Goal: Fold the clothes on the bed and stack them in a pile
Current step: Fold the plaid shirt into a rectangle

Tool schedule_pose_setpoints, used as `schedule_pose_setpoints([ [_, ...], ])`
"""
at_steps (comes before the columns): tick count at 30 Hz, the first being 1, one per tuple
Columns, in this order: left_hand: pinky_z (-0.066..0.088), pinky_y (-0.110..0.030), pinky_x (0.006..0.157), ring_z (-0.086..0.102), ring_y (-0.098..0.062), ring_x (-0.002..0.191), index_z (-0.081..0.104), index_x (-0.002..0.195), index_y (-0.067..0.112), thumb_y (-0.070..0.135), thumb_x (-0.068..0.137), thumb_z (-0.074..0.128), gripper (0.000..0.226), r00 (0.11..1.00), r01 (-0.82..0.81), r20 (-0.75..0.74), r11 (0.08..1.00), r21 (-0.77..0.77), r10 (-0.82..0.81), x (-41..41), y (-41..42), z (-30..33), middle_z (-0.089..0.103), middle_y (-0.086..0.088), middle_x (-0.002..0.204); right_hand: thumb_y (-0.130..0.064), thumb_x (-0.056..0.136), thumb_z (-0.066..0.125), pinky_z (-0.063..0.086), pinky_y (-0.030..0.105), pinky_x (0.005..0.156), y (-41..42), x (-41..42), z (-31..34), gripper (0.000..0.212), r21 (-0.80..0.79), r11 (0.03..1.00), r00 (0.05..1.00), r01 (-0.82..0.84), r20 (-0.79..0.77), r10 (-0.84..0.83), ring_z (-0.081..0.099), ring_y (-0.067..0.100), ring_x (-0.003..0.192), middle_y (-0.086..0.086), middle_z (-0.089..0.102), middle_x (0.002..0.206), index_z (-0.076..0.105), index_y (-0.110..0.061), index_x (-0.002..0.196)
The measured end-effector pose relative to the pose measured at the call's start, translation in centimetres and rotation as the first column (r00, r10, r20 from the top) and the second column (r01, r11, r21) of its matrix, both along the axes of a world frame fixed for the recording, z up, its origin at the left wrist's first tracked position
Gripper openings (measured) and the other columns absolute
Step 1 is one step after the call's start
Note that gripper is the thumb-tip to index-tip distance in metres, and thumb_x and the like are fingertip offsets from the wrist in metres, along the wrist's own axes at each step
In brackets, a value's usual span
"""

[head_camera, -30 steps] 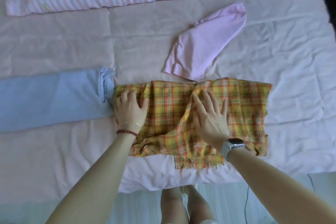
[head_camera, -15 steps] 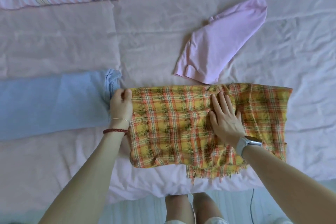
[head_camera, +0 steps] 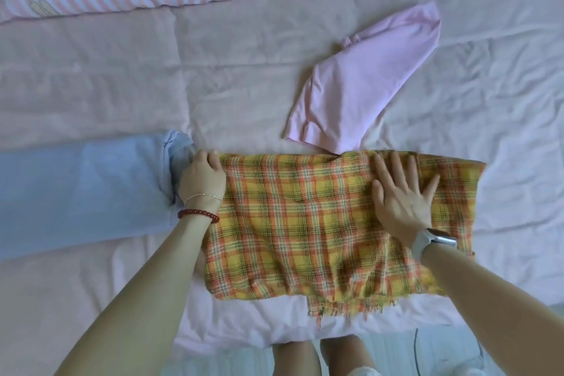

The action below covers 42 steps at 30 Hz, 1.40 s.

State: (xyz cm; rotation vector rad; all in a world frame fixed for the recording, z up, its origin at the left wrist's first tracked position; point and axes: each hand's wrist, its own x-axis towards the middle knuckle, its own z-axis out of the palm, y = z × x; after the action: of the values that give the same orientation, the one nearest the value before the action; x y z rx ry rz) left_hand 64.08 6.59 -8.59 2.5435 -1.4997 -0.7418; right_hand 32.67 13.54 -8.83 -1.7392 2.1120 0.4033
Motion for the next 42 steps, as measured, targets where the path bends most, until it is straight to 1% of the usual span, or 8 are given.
schedule_pose_setpoints([
  [9, 0.033, -0.041, 0.094, 0.055, -0.027, 0.108, 0.067, 0.108, 0.015, 0.032, 0.095, 0.04, 0.034, 0.722, 0.691, 0.141, 0.714, -0.115, -0.677, -3.3, 0.0, 0.5, 0.067, -0.004, 0.112, -0.031, 0.097, 0.035, 0.013, 0.052, 0.109, -2.5, -9.2, 0.5, 0.039, -0.089, 0.993, 0.997, 0.083, -0.002, -0.083, 0.034, 0.029, 0.128, 0.009, 0.051, 0.13, 0.048, -0.017, 0.131],
  [14, 0.046, -0.039, 0.066, 0.063, -0.037, 0.081, 0.062, 0.095, 0.005, 0.029, 0.099, 0.037, 0.034, 0.721, 0.69, 0.063, 0.723, 0.035, -0.69, -3.9, -0.6, -0.5, 0.068, -0.02, 0.089, -0.027, 0.099, 0.03, 0.035, 0.034, 0.064, -3.4, -11.9, -0.1, 0.026, -0.075, 0.994, 0.997, 0.077, 0.038, -0.074, 0.06, 0.035, 0.088, 0.011, 0.065, 0.102, 0.053, -0.018, 0.105],
  [19, 0.05, -0.042, 0.069, 0.062, -0.035, 0.076, 0.057, 0.094, 0.007, 0.038, 0.097, 0.028, 0.043, 0.745, 0.643, 0.102, 0.751, 0.153, -0.659, -3.1, -1.1, 0.1, 0.066, -0.019, 0.086, -0.037, 0.098, 0.034, 0.034, 0.031, 0.064, -2.7, -15.1, 0.1, 0.026, -0.119, 0.986, 0.992, 0.113, 0.075, -0.105, 0.06, 0.033, 0.091, 0.006, 0.065, 0.102, 0.056, -0.024, 0.103],
  [23, 0.033, -0.047, 0.098, 0.049, -0.041, 0.111, 0.054, 0.121, 0.005, 0.019, 0.095, 0.043, 0.032, 0.903, 0.404, 0.174, 0.914, -0.032, -0.393, -6.1, -1.0, 1.2, 0.055, -0.023, 0.122, -0.028, 0.093, 0.052, 0.043, 0.039, 0.089, -1.5, -14.9, 1.2, 0.044, -0.197, 0.834, 0.784, 0.515, 0.502, -0.365, 0.049, 0.031, 0.112, 0.016, 0.049, 0.12, 0.044, -0.012, 0.133],
  [26, 0.027, -0.055, 0.102, 0.046, -0.04, 0.118, 0.053, 0.126, 0.008, 0.023, 0.086, 0.047, 0.043, 0.887, 0.443, 0.236, 0.877, -0.188, -0.397, -10.5, 1.9, 3.4, 0.052, -0.02, 0.131, -0.035, 0.092, 0.053, 0.043, 0.039, 0.095, 1.3, -14.3, 2.4, 0.066, -0.056, 0.724, 0.596, 0.687, 0.613, -0.518, 0.048, 0.026, 0.116, 0.015, 0.042, 0.133, 0.023, -0.008, 0.145],
  [33, 0.007, -0.074, 0.097, 0.028, -0.044, 0.135, 0.035, 0.141, 0.033, 0.056, 0.083, 0.042, 0.063, 0.668, 0.728, 0.141, 0.681, 0.076, -0.73, -19.4, 10.7, 3.3, 0.031, -0.011, 0.15, -0.043, 0.087, 0.058, 0.046, 0.023, 0.068, 6.4, -11.6, 2.1, 0.053, 0.25, 0.573, 0.319, 0.781, 0.63, -0.709, 0.057, 0.016, 0.089, 0.004, 0.06, 0.109, 0.044, -0.01, 0.125],
  [38, -0.013, -0.069, 0.101, -0.019, -0.035, 0.141, -0.018, 0.139, 0.047, 0.072, 0.085, 0.018, 0.07, 0.679, 0.671, 0.107, 0.674, 0.31, -0.726, -19.6, 11.9, -1.0, -0.036, 0.003, 0.144, -0.034, 0.085, 0.064, 0.047, 0.031, 0.077, 5.8, -11.4, 1.7, 0.044, 0.393, 0.541, 0.155, 0.744, 0.685, -0.711, 0.058, 0.02, 0.097, 0.0, 0.057, 0.106, 0.043, -0.014, 0.118],
  [42, -0.013, -0.07, 0.1, -0.027, -0.034, 0.138, -0.021, 0.138, 0.048, 0.073, 0.083, 0.014, 0.07, 0.679, 0.656, 0.062, 0.643, 0.396, -0.731, -19.8, 11.1, -2.4, -0.042, 0.004, 0.139, -0.022, 0.085, 0.064, 0.049, 0.028, 0.077, 6.1, -11.7, 2.3, 0.043, 0.477, 0.6, 0.092, 0.642, 0.729, -0.678, 0.06, 0.013, 0.097, -0.001, 0.061, 0.11, 0.044, -0.016, 0.123],
])
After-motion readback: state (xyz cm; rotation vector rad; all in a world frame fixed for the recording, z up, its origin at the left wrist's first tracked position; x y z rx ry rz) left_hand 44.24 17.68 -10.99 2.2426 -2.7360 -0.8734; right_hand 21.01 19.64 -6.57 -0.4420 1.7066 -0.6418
